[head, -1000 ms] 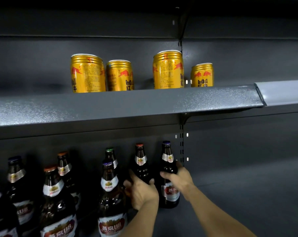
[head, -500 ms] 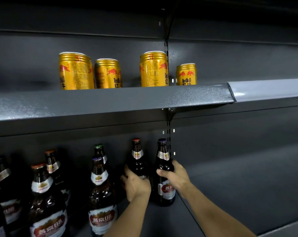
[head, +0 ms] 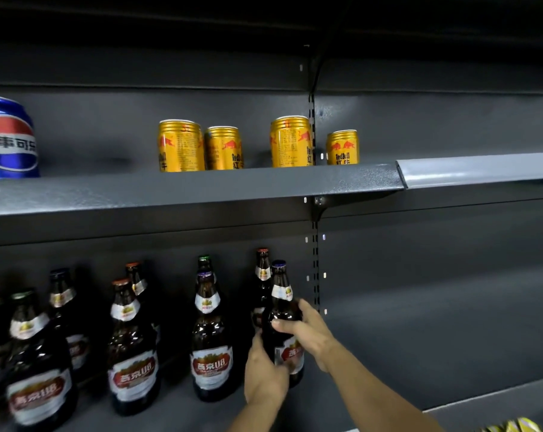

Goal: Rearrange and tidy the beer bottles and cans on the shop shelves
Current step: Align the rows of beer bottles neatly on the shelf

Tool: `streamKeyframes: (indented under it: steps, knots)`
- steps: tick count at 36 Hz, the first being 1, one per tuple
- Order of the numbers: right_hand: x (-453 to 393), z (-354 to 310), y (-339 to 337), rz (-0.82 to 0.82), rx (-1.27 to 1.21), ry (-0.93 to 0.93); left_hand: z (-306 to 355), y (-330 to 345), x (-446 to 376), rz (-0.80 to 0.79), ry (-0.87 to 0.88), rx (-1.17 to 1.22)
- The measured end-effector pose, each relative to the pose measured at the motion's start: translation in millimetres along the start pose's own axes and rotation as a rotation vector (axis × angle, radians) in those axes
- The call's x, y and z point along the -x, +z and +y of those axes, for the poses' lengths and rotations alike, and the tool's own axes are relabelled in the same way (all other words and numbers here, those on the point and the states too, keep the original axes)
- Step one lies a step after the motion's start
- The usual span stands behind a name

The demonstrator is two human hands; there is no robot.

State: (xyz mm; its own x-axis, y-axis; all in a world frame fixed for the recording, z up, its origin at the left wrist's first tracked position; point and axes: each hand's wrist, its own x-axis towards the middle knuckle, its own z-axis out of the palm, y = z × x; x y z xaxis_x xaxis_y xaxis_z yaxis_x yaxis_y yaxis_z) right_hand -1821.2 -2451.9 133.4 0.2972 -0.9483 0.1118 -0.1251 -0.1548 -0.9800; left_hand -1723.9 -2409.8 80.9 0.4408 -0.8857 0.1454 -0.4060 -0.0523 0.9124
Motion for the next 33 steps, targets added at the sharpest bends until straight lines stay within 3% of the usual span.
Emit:
streamKeyframes:
  steps: [7, 13, 19, 22, 33]
  knots:
    - [7, -6, -4, -0.097, -0.009, 0.032, -5, -5, 2, 0.056, 0.024, -0.008]
    - [6, 6, -32, 0.081, -0.088, 0.084, -17, -8, -2, -0.044, 0.064, 0.042]
    - [12, 8, -28, -0.134, 0.113, 0.137, -30, -8, -9, -0.076, 0.051, 0.015]
    - [11, 15, -22, -0.165, 0.161, 0.137, -29, -10, -13, -0.056, 0.072, -0.012]
    - [-1, 29, 1, 0.102, 0.361, -0.052, -29, -15, -29, -0.122, 0.064, -0.014]
